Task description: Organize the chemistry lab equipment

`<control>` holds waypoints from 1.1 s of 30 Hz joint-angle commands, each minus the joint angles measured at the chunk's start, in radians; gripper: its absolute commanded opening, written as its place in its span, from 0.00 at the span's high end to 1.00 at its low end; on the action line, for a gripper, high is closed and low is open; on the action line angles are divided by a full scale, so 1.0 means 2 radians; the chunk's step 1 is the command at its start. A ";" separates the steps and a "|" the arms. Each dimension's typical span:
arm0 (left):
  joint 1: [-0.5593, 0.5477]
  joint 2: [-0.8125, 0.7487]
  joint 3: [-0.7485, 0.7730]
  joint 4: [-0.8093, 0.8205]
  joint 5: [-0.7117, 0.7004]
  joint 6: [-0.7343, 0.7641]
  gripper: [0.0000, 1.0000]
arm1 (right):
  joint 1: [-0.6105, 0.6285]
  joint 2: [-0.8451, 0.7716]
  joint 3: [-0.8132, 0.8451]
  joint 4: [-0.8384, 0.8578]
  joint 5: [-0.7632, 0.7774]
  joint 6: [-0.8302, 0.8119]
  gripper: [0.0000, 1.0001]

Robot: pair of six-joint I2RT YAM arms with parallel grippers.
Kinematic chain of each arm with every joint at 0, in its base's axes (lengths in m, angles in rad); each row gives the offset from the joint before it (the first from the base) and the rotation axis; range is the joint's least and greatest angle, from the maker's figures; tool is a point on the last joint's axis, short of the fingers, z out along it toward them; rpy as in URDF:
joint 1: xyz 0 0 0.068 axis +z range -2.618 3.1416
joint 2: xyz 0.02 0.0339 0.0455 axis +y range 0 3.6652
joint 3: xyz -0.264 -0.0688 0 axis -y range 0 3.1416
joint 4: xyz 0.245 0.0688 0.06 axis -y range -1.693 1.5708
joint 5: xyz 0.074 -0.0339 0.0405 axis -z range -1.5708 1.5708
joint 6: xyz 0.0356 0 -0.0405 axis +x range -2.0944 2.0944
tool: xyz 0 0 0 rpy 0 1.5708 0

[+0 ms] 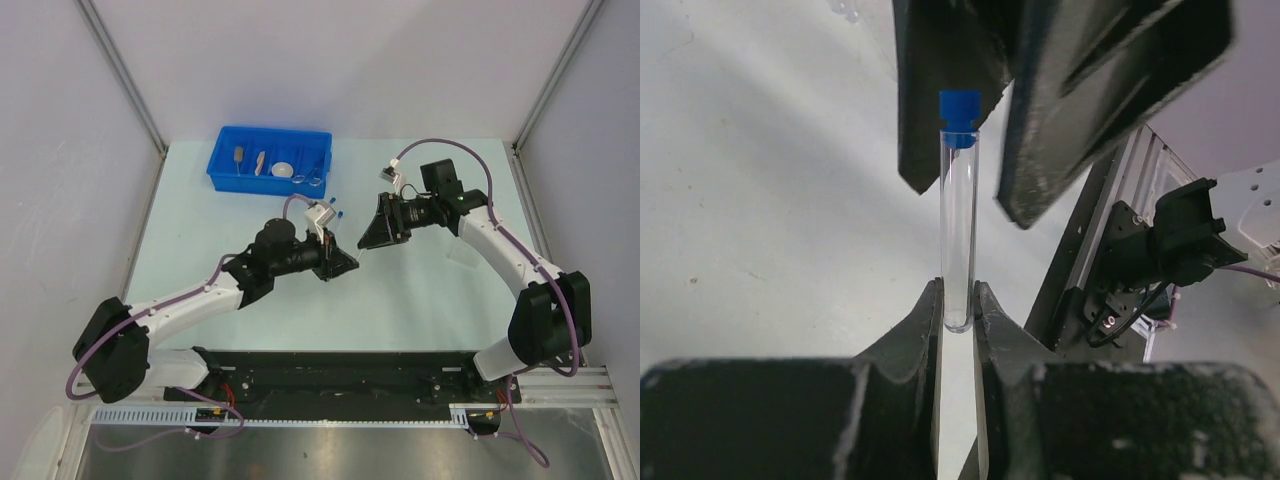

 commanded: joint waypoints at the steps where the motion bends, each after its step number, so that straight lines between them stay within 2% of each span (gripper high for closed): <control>1: -0.012 0.002 0.027 0.003 0.000 0.019 1.00 | 0.002 0.003 0.018 0.018 0.004 0.025 0.41; 3: -0.012 0.003 0.029 0.000 -0.002 0.021 1.00 | 0.003 0.002 0.019 0.018 0.006 0.023 0.47; 6: -0.012 0.007 0.031 -0.005 -0.006 0.024 1.00 | 0.002 -0.002 0.018 0.016 0.007 0.020 0.60; 7: -0.012 0.007 0.032 -0.006 -0.011 0.025 1.00 | 0.003 -0.002 0.019 0.014 0.006 0.018 0.68; 9: -0.013 0.009 0.034 -0.011 -0.013 0.027 1.00 | 0.003 -0.005 0.019 0.013 0.005 0.015 0.76; 12: -0.012 0.010 0.037 -0.013 -0.014 0.027 1.00 | 0.004 -0.007 0.017 0.008 0.003 0.005 0.93; 13: -0.013 0.010 0.038 -0.013 -0.015 0.029 0.98 | 0.005 -0.008 0.018 0.006 0.004 -0.003 0.95; 15: -0.013 0.007 0.039 -0.019 -0.020 0.027 0.88 | 0.004 -0.012 0.019 0.003 0.007 -0.010 0.99; 16: -0.013 0.004 0.039 -0.019 -0.020 0.029 0.76 | 0.005 -0.013 0.018 0.000 0.009 -0.019 0.99; 18: -0.012 -0.007 0.033 -0.017 -0.022 0.032 0.58 | 0.004 -0.019 0.019 -0.004 0.020 -0.031 1.00; 19: -0.012 -0.012 0.028 -0.014 -0.023 0.034 0.40 | 0.004 -0.025 0.018 -0.009 0.025 -0.037 1.00; 22: -0.006 -0.039 0.010 -0.007 -0.041 0.040 0.13 | -0.006 -0.039 0.018 -0.023 0.049 -0.067 1.00; 26: 0.028 -0.076 -0.003 -0.041 -0.055 0.053 0.01 | -0.024 -0.058 0.018 -0.050 0.111 -0.128 1.00; 28: 0.067 -0.098 0.000 -0.064 -0.055 0.061 0.00 | -0.039 -0.066 0.017 -0.064 0.133 -0.148 1.00; 33: 0.175 -0.108 0.045 -0.205 -0.027 0.101 0.00 | -0.098 -0.101 -0.010 -0.033 0.205 -0.176 1.00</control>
